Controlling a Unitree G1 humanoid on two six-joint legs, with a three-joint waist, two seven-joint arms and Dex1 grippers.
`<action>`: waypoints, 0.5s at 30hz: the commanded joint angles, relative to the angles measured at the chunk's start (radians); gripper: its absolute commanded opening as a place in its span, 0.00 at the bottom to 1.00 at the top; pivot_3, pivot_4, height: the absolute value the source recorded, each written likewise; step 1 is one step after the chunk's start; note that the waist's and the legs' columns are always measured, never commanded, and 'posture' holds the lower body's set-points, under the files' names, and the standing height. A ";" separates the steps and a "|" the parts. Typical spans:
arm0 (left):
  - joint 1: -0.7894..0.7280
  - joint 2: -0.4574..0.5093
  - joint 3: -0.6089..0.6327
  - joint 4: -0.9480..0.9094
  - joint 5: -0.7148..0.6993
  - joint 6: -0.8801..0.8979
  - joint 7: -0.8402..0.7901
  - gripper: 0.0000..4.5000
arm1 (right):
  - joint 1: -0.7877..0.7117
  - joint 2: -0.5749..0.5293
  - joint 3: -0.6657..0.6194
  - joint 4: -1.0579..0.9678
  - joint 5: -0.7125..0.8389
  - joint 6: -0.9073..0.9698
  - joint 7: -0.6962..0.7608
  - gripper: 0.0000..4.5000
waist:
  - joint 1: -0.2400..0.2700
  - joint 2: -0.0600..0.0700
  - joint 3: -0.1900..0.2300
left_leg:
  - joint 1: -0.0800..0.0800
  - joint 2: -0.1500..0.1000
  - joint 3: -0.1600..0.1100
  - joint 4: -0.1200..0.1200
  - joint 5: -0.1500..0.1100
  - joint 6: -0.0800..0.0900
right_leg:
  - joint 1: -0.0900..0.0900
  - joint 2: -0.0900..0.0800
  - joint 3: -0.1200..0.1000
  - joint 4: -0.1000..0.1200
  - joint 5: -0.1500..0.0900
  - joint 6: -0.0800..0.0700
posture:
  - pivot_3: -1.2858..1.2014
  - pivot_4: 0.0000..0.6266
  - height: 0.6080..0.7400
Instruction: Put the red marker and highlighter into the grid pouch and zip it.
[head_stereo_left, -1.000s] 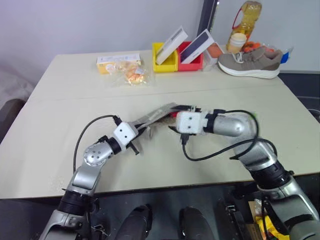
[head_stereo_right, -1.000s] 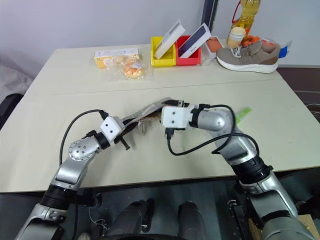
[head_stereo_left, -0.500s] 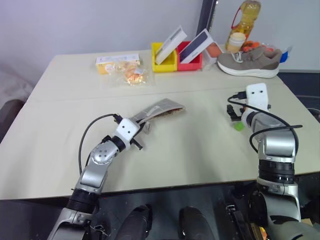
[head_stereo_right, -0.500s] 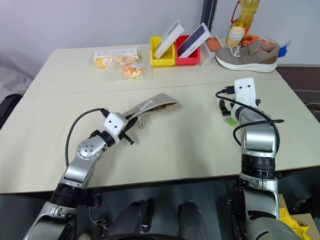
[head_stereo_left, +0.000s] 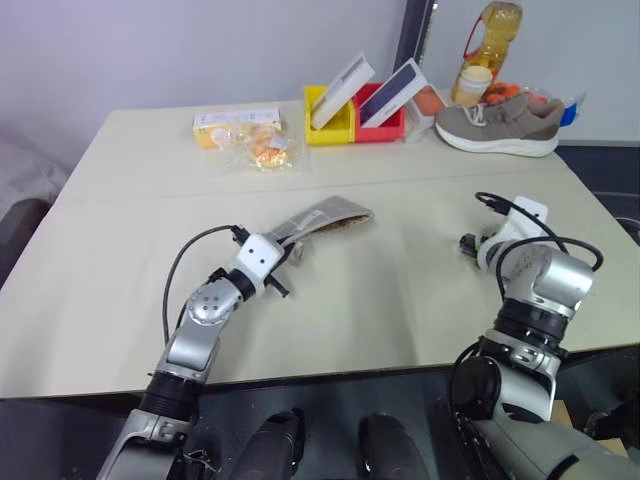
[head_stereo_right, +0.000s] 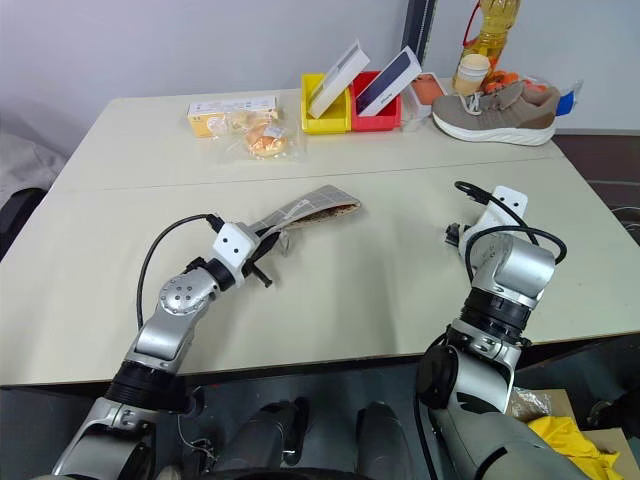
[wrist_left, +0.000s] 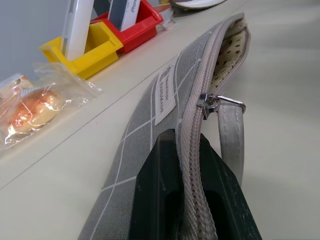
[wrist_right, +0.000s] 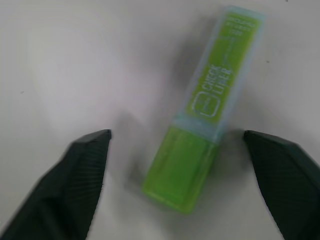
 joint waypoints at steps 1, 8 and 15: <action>-0.008 0.000 0.007 -0.025 0.003 -0.011 0.003 0.00 | -0.002 0.003 0.017 -0.006 0.039 -0.013 0.008 0.46 | -0.003 0.000 0.000 | 0.000 0.000 0.000 0.000 0.000 0.000 | 0.000 0.000 0.000 0.000 0.000 0.000 | 0.52 0.24 1.00; -0.009 0.006 0.023 -0.027 -0.004 -0.005 0.009 0.00 | 0.063 -0.086 0.226 -0.060 0.061 -0.172 0.155 0.19 | -0.004 0.000 0.000 | 0.000 0.000 0.000 0.000 0.000 0.000 | 0.000 0.000 0.000 0.000 0.000 0.000 | 0.52 0.24 1.00; -0.029 0.016 0.056 -0.010 -0.022 0.000 0.007 0.00 | 0.207 -0.378 0.703 -0.272 -0.019 -0.671 0.566 0.19 | -0.008 0.000 0.000 | 0.000 0.001 0.001 0.000 0.000 0.000 | 0.000 0.001 0.000 0.000 0.000 0.001 | 0.52 0.24 1.00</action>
